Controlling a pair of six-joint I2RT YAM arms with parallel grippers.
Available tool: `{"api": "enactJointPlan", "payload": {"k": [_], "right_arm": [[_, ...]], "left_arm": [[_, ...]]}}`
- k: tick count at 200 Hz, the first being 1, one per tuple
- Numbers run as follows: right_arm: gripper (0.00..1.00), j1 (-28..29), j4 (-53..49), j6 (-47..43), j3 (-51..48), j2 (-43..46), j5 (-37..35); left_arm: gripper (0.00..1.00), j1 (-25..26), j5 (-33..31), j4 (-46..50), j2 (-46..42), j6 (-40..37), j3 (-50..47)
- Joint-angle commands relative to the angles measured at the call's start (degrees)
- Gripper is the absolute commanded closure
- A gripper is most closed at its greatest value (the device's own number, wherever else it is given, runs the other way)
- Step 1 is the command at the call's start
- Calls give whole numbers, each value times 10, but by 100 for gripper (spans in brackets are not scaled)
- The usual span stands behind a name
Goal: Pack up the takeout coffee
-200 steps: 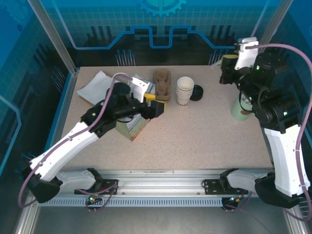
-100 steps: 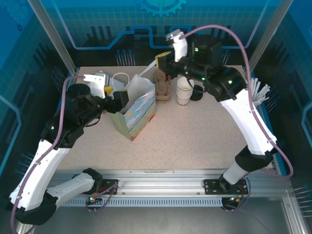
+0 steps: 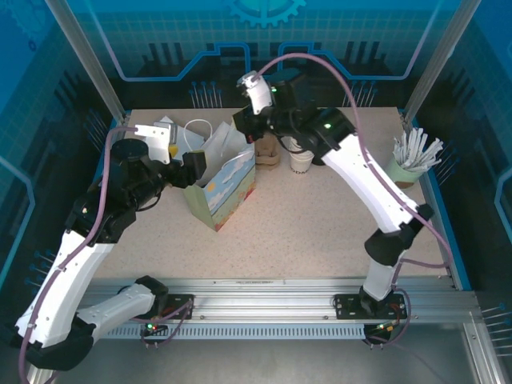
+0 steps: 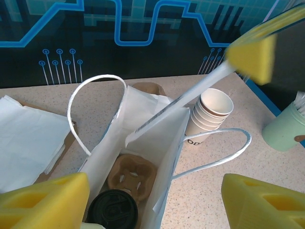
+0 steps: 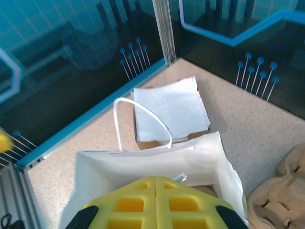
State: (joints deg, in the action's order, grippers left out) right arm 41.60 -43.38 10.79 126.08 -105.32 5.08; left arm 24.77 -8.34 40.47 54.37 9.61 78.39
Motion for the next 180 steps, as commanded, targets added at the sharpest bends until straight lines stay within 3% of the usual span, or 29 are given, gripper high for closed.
{"api": "enactJointPlan", "payload": {"k": [1, 27, 57, 83, 90, 107, 152, 180], "right_arm": [[87, 5, -25, 4, 23, -45, 9], [63, 5, -54, -2, 75, -71, 27], [41, 4, -61, -24, 104, -37, 28], [34, 4, -15, -34, 23, 44, 28], [27, 4, 5, -38, -16, 70, 28], [20, 5, 50, -47, -114, 137, 22], [11, 4, 115, -77, -321, 277, -55], [10, -10, 119, -75, -385, 320, -74]], "left_arm": [[25, -13, -12, 3, 5, -19, 3], [25, -44, -11, -10, 14, -17, 5], [25, -125, -6, -38, 29, 14, -2], [25, -257, 41, -98, 63, 80, -28], [25, -293, 65, -110, 83, 100, -33], [25, -345, 91, -136, 152, 131, -34], [26, -366, 82, -163, 374, 129, 21], [26, -369, 68, -140, 516, 107, 99]]}}
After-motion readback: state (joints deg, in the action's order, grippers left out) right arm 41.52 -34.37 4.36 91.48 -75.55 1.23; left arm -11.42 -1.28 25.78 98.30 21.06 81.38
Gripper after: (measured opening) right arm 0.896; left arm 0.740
